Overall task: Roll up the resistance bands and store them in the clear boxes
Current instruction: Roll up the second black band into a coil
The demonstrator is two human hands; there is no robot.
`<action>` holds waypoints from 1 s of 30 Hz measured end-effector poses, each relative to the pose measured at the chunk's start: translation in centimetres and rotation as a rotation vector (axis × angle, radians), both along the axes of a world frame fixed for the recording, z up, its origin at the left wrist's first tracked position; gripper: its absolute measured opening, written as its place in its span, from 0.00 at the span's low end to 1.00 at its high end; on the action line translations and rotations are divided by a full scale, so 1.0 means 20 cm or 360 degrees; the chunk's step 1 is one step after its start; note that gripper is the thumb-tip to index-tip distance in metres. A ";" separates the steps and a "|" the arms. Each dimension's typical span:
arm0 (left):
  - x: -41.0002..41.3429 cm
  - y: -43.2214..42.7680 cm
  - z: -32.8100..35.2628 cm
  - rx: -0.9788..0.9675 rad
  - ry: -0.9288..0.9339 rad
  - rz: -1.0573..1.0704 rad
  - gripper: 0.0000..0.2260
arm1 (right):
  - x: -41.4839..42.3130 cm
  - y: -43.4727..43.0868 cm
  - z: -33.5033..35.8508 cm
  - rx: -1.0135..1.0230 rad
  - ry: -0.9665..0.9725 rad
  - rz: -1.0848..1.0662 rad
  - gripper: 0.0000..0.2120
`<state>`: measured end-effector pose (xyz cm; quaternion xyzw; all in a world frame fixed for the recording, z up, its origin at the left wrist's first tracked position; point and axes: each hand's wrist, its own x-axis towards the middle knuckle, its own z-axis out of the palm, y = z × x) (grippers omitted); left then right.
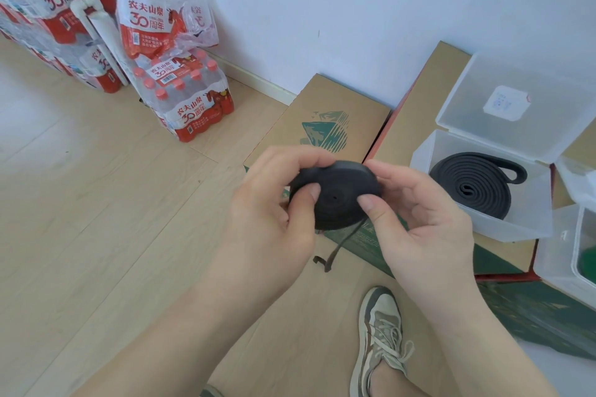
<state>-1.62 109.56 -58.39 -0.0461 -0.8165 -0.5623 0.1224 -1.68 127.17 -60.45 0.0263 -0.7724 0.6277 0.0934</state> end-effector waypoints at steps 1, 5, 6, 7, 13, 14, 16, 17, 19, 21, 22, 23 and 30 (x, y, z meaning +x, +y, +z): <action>0.00 0.00 0.00 0.0064 -0.0055 0.0028 0.20 | 0.00 0.00 0.00 -0.0031 -0.0013 0.0008 0.19; -0.01 0.01 -0.01 -0.0040 -0.0102 0.0033 0.18 | -0.01 -0.01 0.00 0.0068 0.0076 0.0033 0.22; 0.00 0.01 -0.01 -0.0164 -0.0043 0.0018 0.16 | -0.01 0.00 -0.01 0.0180 0.0154 0.0057 0.21; 0.00 0.02 0.00 -0.0268 0.0013 -0.0015 0.16 | -0.01 0.00 -0.01 0.0277 0.0229 0.0085 0.20; 0.01 0.02 0.00 -0.0251 0.0122 -0.0106 0.19 | 0.01 0.00 -0.01 0.0025 0.0054 -0.0019 0.16; 0.01 0.02 0.00 -0.0174 0.0098 -0.0052 0.19 | 0.01 0.00 0.00 -0.0075 -0.0019 -0.0053 0.16; 0.01 0.02 0.00 0.0010 0.0010 0.0052 0.19 | 0.00 0.01 0.01 -0.0171 -0.0078 -0.0063 0.17; 0.00 0.03 0.01 0.0112 -0.0042 0.0081 0.20 | -0.01 0.01 0.02 -0.0188 -0.0083 -0.0051 0.18; 0.00 0.03 0.01 0.0196 -0.0117 0.0083 0.20 | -0.01 0.00 0.02 -0.0190 -0.0083 -0.0035 0.19; 0.00 0.03 0.00 0.0037 -0.0079 0.0047 0.16 | -0.01 0.01 0.01 -0.0065 -0.0031 -0.0026 0.19; 0.00 0.03 0.00 -0.0107 -0.0019 0.0024 0.15 | -0.01 0.01 0.01 0.0046 0.0027 -0.0013 0.19; 0.00 0.03 0.00 -0.0240 0.0052 -0.0008 0.15 | -0.01 0.01 0.00 0.0161 0.0111 0.0009 0.19; 0.01 0.02 0.00 -0.0280 0.0151 -0.0095 0.17 | 0.02 0.00 0.02 -0.0016 0.0039 -0.0085 0.17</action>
